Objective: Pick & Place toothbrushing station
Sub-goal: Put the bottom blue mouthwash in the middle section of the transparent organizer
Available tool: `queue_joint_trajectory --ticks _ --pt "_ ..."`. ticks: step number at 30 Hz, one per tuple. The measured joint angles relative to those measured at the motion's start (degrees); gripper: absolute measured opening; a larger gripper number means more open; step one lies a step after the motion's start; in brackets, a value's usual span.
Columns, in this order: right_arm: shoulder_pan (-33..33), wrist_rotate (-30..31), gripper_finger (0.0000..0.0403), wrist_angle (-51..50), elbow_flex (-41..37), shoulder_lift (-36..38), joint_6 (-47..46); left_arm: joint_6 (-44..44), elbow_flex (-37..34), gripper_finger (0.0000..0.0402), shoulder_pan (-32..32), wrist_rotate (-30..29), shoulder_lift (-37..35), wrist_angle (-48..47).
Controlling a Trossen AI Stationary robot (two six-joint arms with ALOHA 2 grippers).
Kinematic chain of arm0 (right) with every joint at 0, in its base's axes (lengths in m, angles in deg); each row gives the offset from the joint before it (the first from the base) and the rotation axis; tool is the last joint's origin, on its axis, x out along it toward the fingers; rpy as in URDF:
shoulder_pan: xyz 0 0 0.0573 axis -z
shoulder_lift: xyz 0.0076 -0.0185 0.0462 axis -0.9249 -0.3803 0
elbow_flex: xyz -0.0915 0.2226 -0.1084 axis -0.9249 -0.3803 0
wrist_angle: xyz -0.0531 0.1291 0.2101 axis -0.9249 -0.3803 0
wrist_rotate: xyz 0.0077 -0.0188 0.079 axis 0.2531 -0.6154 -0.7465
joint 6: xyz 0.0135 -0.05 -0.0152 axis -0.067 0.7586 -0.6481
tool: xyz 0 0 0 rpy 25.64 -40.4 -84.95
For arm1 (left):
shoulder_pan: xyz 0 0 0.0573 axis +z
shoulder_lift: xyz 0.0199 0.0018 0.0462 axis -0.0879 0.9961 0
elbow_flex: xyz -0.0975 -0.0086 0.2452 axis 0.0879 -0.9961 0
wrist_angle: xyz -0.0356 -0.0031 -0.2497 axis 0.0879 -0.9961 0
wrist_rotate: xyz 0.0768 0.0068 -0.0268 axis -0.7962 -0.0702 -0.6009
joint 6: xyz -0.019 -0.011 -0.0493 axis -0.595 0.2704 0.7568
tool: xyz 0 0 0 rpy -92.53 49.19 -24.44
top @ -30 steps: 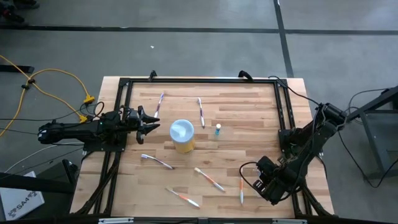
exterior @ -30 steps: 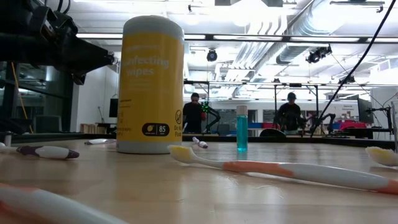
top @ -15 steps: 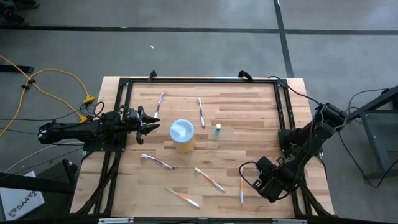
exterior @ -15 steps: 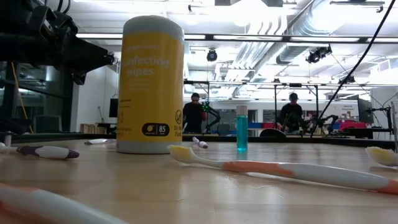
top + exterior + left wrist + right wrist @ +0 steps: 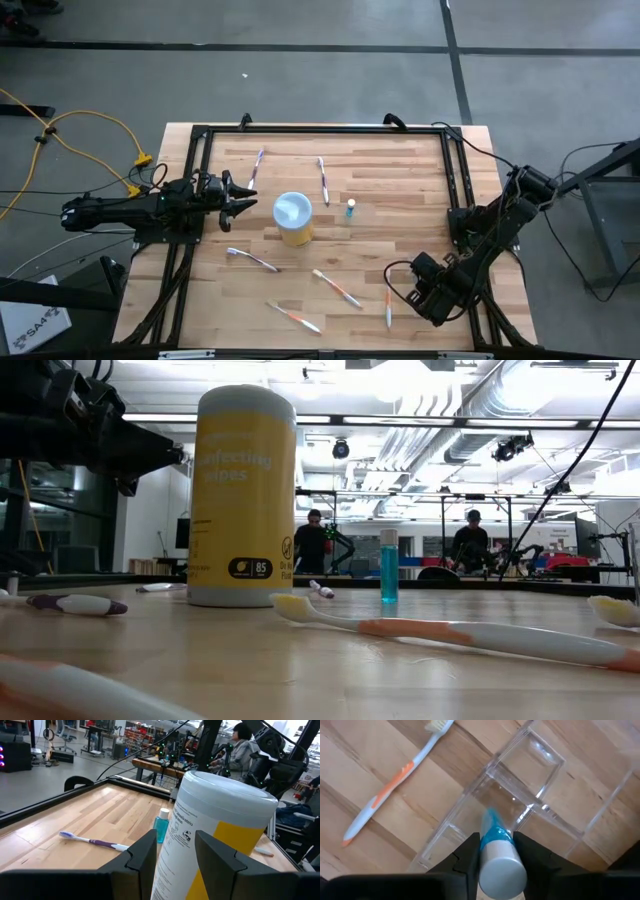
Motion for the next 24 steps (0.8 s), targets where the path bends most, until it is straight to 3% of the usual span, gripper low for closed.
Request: queue_joint_trajectory --ticks 10,24 --pt "0.0 0.0 0.0137 0.4 0.0 0.0 0.1 0.0 0.0 0.013 0.0 0.0 0.0 0.0" --pt "0.0 -0.5 0.0146 0.4 0.1 0.7 1.1 0.0 0.0 0.013 0.0 0.1 0.0 0.0"
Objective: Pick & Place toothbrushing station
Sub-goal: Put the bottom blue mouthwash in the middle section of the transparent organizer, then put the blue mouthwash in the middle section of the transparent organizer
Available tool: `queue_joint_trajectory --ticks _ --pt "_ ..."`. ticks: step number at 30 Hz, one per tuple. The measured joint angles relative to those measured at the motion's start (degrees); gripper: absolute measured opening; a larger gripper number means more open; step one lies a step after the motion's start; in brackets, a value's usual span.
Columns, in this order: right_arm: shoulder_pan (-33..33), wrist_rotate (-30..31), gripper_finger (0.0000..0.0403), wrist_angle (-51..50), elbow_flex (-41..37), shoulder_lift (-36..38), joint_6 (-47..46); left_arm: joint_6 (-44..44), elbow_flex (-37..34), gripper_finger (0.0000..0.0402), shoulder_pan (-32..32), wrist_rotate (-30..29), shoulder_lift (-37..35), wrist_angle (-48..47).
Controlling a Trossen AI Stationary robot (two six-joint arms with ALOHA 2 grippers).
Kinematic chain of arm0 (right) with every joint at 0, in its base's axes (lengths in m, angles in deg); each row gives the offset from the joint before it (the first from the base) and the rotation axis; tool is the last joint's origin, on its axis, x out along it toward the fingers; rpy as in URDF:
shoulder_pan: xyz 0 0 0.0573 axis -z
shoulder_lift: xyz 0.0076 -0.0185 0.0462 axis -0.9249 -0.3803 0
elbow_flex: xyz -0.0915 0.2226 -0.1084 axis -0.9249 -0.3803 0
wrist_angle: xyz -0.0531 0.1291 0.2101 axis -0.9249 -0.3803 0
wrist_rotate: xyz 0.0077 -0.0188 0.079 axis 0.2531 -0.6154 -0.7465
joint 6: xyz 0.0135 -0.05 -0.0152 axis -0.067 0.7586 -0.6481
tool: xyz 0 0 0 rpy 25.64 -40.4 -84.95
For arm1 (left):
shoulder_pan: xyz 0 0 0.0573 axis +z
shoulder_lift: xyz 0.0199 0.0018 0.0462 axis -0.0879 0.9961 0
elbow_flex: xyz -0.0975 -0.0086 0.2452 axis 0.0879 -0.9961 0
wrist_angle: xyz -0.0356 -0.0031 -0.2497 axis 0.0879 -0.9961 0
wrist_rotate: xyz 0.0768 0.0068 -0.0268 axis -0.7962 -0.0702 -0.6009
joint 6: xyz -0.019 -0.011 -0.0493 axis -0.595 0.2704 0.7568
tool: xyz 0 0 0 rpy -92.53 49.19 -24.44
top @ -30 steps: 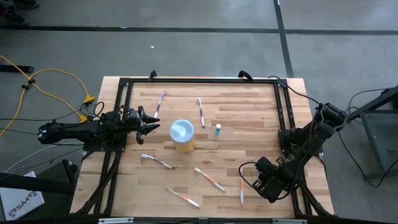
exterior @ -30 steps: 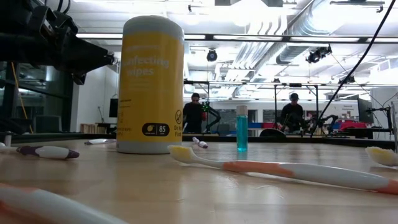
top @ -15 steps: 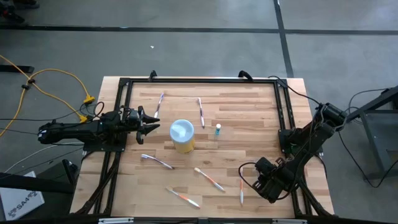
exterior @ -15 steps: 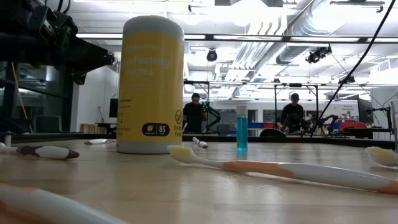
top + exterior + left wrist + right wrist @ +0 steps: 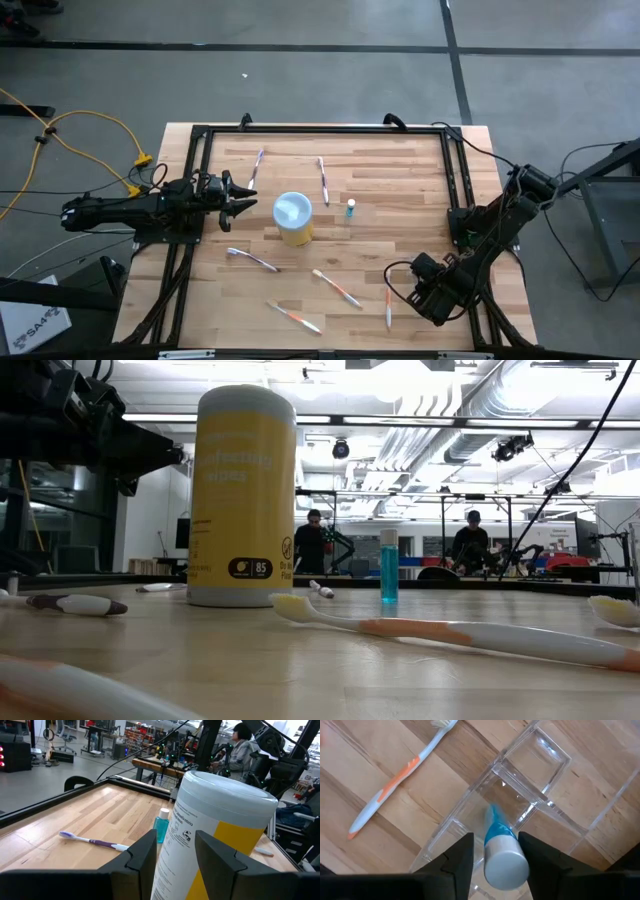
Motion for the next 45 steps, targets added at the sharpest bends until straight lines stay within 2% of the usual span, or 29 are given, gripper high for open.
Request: queue_joint_trajectory --ticks 11,16,21,31,40,45 --pt "0.0 -0.1 0.0146 -0.3 0.0 2.3 0.1 0.0 0.0 0.013 0.0 0.1 0.0 0.0" --pt "0.0 -2.7 0.0146 -2.2 0.0 2.3 0.4 0.0 0.0 0.013 0.0 0.1 0.0 0.0" --pt "0.0 -2.8 0.0146 -2.8 0.0 2.9 0.5 0.0 0.0 0.013 0.0 0.1 0.0 0.0" --pt "1.9 -2.8 0.0146 -2.8 0.0 7.3 0.9 0.0 0.0 0.013 0.0 -0.1 0.0 0.1" --pt "7.2 -3.2 0.0146 -2.9 0.0 13.0 7.8 0.0 0.0 0.013 0.0 -0.1 0.0 0.2" --pt "13.9 -0.2 0.0146 -1.7 0.0 14.7 17.6 0.0 0.0 0.013 0.0 -0.1 0.0 0.1"
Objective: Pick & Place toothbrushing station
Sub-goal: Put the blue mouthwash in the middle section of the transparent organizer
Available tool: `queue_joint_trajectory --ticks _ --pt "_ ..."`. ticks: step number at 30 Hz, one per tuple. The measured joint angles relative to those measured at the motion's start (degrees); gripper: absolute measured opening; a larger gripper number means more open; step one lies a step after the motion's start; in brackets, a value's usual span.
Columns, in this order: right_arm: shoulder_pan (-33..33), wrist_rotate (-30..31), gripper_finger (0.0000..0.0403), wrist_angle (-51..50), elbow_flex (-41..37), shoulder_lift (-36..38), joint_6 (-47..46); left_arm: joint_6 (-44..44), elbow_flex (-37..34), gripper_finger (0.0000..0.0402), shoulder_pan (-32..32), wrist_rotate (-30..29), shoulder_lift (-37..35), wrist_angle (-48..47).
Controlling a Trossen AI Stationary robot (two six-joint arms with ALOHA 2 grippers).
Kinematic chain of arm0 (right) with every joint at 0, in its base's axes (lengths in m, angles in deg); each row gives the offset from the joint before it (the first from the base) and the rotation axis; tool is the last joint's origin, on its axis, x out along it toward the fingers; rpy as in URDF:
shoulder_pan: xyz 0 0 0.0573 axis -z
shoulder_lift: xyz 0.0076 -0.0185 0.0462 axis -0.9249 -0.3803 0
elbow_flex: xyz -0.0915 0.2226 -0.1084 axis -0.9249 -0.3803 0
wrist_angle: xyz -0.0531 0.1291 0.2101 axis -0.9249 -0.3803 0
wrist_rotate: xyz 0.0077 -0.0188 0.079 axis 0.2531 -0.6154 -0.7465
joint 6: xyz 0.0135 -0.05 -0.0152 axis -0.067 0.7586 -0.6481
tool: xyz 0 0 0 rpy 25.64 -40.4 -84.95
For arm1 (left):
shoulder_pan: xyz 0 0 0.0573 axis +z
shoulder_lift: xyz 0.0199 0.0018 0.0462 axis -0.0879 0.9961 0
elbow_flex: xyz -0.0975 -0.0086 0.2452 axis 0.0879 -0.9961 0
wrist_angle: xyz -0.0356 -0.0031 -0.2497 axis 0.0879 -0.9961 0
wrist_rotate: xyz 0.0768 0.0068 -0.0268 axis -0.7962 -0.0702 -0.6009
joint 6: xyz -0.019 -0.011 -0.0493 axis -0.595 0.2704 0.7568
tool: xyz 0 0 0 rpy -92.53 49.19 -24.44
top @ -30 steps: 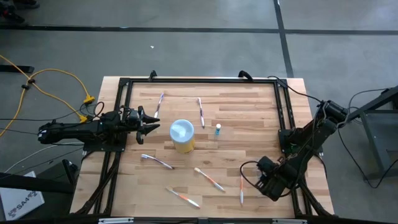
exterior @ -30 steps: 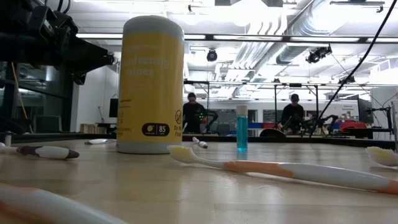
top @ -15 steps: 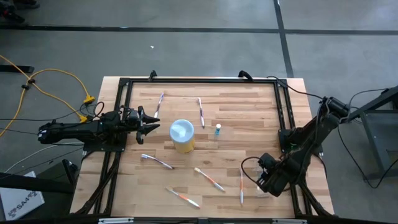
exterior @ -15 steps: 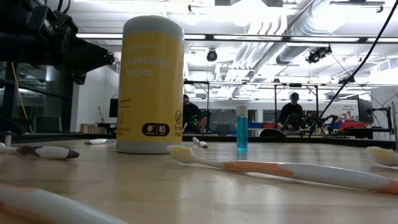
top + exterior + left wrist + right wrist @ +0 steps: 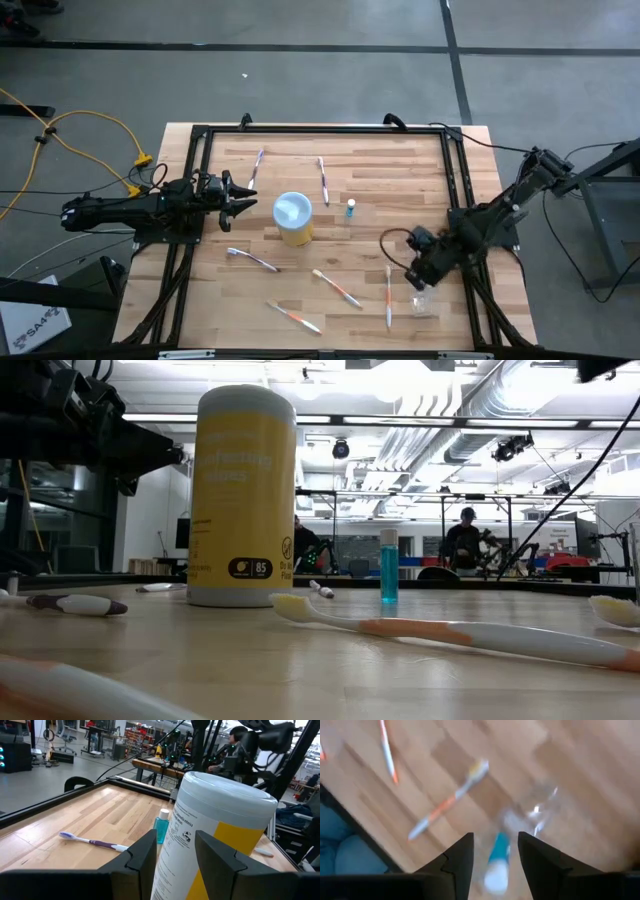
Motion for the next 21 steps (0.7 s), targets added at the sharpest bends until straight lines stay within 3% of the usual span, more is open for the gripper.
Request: queue_joint_trajectory --ticks 10,15,21 --pt "21.1 2.5 0.0146 14.2 0.0 -3.5 29.6 0.0 0.0 0.013 0.0 0.0 0.0 -0.1" --pt "29.4 7.9 0.0146 16.0 0.0 -7.1 32.9 0.0 0.0 0.013 0.0 0.2 0.0 -0.2" --pt "35.7 5.0 0.0146 23.0 0.0 -8.8 35.8 0.0 0.0 0.013 0.0 0.2 0.0 -0.1"
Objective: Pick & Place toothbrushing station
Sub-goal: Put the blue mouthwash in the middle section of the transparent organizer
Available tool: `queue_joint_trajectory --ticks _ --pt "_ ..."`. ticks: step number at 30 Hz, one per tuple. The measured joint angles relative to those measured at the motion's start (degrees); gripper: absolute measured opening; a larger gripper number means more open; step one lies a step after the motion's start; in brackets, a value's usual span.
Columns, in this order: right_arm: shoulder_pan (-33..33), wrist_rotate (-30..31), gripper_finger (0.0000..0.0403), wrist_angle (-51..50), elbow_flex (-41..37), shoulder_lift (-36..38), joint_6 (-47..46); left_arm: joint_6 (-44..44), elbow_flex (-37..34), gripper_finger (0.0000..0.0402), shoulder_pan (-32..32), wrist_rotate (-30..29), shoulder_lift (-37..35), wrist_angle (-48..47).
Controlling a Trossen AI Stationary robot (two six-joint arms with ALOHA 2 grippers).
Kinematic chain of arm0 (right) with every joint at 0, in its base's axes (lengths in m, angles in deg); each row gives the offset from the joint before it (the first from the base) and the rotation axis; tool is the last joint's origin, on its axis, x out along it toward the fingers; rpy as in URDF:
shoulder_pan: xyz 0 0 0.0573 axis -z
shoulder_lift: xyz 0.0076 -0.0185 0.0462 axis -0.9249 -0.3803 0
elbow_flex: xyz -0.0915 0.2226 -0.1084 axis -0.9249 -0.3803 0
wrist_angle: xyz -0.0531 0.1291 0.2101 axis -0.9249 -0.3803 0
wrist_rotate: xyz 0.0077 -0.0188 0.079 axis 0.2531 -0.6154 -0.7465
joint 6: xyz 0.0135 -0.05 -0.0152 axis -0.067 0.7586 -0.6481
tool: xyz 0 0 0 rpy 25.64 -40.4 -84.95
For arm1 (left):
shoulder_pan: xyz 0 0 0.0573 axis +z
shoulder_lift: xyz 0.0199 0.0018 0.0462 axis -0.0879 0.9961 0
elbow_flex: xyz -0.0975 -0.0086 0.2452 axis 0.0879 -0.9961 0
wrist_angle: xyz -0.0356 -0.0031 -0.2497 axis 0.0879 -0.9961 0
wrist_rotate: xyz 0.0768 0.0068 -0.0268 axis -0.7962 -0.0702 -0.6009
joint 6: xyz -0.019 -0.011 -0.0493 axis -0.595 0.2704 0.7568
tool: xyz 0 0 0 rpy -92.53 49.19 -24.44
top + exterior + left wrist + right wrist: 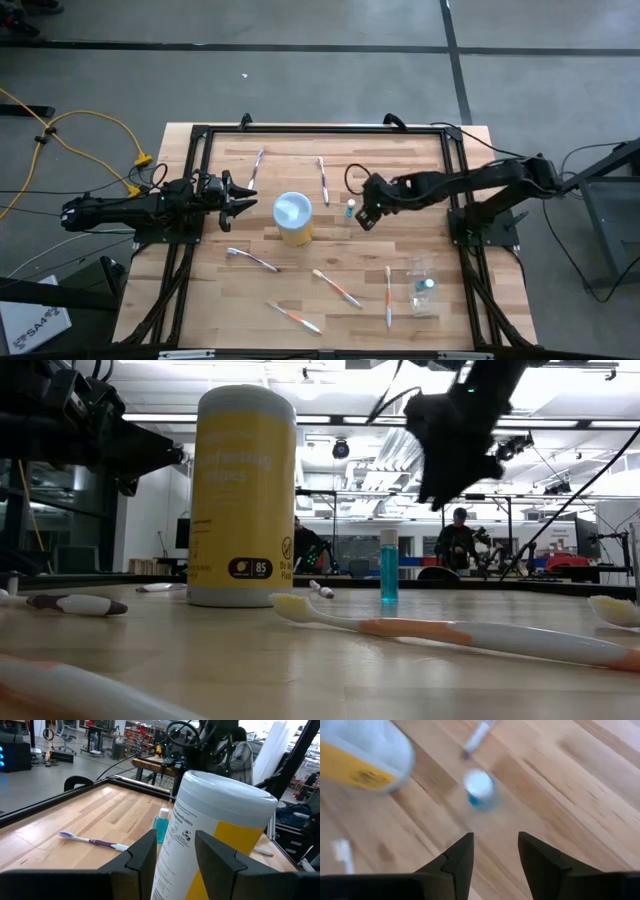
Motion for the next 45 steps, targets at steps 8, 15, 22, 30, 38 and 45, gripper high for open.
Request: queue_joint_trajectory --ticks 8,15,22,30,38,45 --pt "1.4 -6.5 0.0146 15.2 0.0 0.0 18.7 0.0 0.0 0.013 0.0 0.0 0.0 0.0" --pt "1.4 -1.1 0.0146 15.1 0.0 0.0 23.4 0.0 0.0 0.013 0.0 0.2 0.0 0.0" --pt "1.8 4.3 0.0146 15.1 0.0 0.0 23.6 0.0 0.0 0.013 0.0 0.2 0.0 0.0" --pt "1.7 2.8 0.0146 14.8 0.0 0.0 28.8 0.0 0.0 0.013 0.0 0.3 0.0 0.0" --pt "1.8 2.8 0.0146 13.6 0.0 -0.9 28.0 0.0 0.0 0.013 0.0 0.3 0.0 0.0" --pt "2.4 5.4 0.0152 15.2 -0.1 -3.2 18.8 0.0 0.0 0.013 0.0 0.3 0.0 0.0"
